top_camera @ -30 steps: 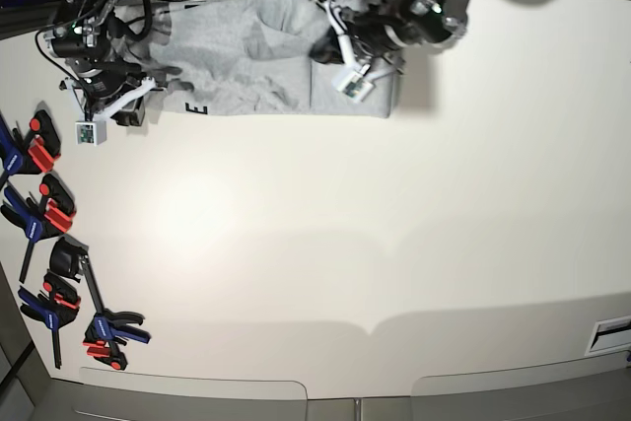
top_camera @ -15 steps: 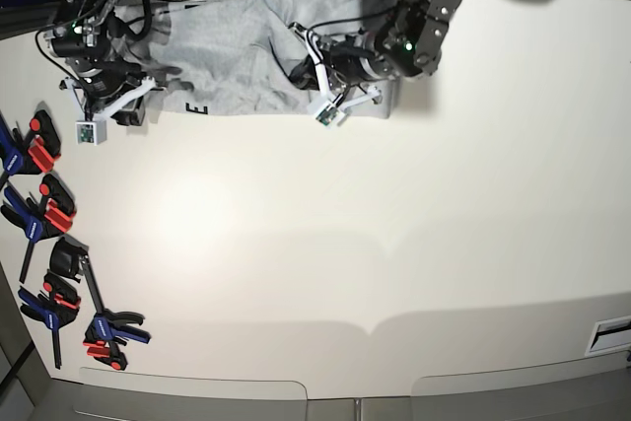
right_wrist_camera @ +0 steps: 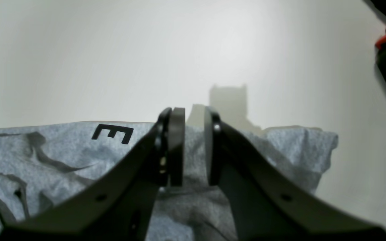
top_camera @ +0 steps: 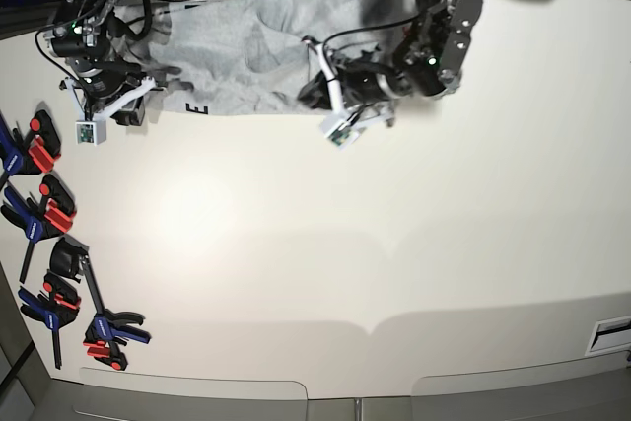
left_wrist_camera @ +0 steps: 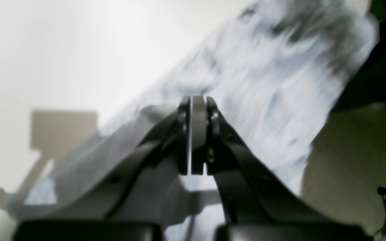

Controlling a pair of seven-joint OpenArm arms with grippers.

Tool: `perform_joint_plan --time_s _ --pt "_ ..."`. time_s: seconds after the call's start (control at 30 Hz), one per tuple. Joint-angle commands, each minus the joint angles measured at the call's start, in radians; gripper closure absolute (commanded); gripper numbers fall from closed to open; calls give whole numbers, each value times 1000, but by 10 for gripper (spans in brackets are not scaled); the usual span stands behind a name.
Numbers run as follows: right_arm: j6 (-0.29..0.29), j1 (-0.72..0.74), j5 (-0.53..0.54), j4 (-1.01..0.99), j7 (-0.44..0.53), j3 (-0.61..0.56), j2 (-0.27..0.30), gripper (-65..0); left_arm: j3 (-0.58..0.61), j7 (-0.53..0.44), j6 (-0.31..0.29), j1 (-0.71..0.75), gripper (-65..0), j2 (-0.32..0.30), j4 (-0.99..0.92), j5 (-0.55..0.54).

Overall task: Fold the T-shirt properly
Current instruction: 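Fold the grasped end with the left gripper toward the right gripper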

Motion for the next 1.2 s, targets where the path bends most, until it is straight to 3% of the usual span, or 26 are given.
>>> perform_joint_plan --time_s 0.0,0.27,0.8,0.97,1.17 --pt "-4 8 11 16 25 5 13 -91 -1 8 -7 -1 0 -16 20 -14" --pt "-4 8 11 16 26 5 13 -91 -1 42 -23 108 0 -126 24 -68" --pt "-4 8 11 16 26 5 13 -91 1 20 -31 163 0 -126 126 -101" --pt "-4 8 11 16 26 5 13 -91 1 10 -39 171 0 -96 121 -111" --pt "-4 8 11 16 26 5 13 -91 1 -13 -61 155 0 6 53 -91"
